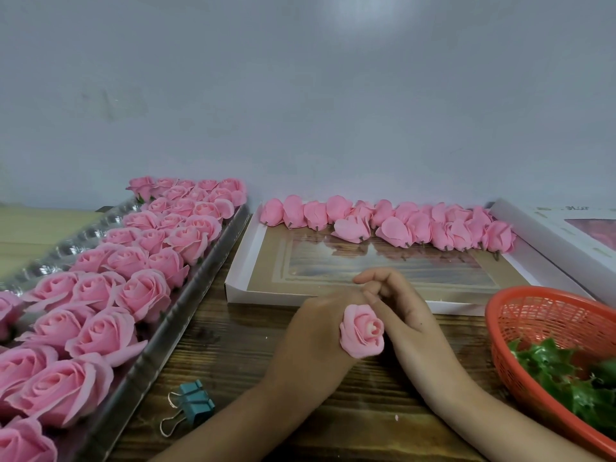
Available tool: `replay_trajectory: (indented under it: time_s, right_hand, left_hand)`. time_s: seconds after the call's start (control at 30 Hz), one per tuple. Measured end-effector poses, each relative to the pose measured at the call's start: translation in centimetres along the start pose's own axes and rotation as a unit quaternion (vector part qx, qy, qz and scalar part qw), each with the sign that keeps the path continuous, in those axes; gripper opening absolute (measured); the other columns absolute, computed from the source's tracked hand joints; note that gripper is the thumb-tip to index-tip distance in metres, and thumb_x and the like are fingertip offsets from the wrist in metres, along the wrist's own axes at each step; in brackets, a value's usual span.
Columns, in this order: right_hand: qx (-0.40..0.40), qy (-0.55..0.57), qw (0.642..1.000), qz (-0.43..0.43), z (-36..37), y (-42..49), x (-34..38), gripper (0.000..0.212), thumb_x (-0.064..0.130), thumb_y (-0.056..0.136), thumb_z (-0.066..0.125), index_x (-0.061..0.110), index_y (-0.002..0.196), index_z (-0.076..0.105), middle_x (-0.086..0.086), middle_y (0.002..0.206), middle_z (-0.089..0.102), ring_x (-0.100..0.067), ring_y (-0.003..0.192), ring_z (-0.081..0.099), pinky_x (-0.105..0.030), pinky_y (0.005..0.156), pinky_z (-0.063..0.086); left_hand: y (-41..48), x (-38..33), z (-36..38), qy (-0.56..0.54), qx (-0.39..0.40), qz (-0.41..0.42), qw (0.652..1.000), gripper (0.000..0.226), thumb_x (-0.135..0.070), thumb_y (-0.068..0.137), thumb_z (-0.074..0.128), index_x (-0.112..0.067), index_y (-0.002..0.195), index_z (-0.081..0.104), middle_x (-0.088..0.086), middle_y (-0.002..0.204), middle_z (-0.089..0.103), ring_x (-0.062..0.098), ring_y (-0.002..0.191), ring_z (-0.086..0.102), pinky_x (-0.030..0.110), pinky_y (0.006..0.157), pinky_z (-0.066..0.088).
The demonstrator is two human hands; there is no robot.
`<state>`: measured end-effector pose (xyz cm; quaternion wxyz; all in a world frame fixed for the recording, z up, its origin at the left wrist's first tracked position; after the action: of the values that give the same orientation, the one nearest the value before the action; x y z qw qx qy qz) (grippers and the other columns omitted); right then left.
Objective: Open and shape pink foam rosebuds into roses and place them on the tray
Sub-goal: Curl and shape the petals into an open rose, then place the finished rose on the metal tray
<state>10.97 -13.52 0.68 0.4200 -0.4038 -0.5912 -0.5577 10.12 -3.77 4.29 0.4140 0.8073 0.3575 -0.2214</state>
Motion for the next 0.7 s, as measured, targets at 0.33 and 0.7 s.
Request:
replay_trajectory:
  time_s: [0.33, 0.7]
  right_hand:
    - [-0.024, 0.03, 0.999, 0.005, -0.6, 0.3, 0.0, 0.015, 0.007, 0.098, 0.046, 0.002, 0.104, 0.059, -0.002, 0.072, 0.054, -0.006, 0.068, 0.051, -0.02, 0.066, 0.04]
    - [-0.014, 0.031, 0.999, -0.009, -0.1, 0.3, 0.2, 0.016, -0.004, 0.095, 0.047, 0.005, 0.099, 0.061, -0.001, 0.072, 0.054, -0.007, 0.073, 0.056, -0.014, 0.07, 0.042]
  left_hand:
    - [1.0, -4.4, -8.0, -0.06, -0.001, -0.07, 0.996, 0.009, -0.03, 0.075, 0.067, -0.025, 0.077, 0.06, -0.004, 0.067, 0.06, 0.008, 0.057, 0.054, 0.017, 0.057, 0.047]
    - [4.4, 12.0, -29.2, 0.127, -0.134, -0.172, 0.968, 0.015, -0.05, 0.072, 0.072, -0.058, 0.083, 0.065, -0.013, 0.088, 0.07, 0.004, 0.073, 0.061, 0.031, 0.068, 0.047]
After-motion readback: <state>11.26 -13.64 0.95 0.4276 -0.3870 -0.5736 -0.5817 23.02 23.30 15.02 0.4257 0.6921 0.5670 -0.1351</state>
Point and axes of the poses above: each hand's wrist, its own y-axis towards the middle knuckle, its own z-axis out of the palm, x = y × z, the point moved 9 cm from there along y, towards the middle knuckle
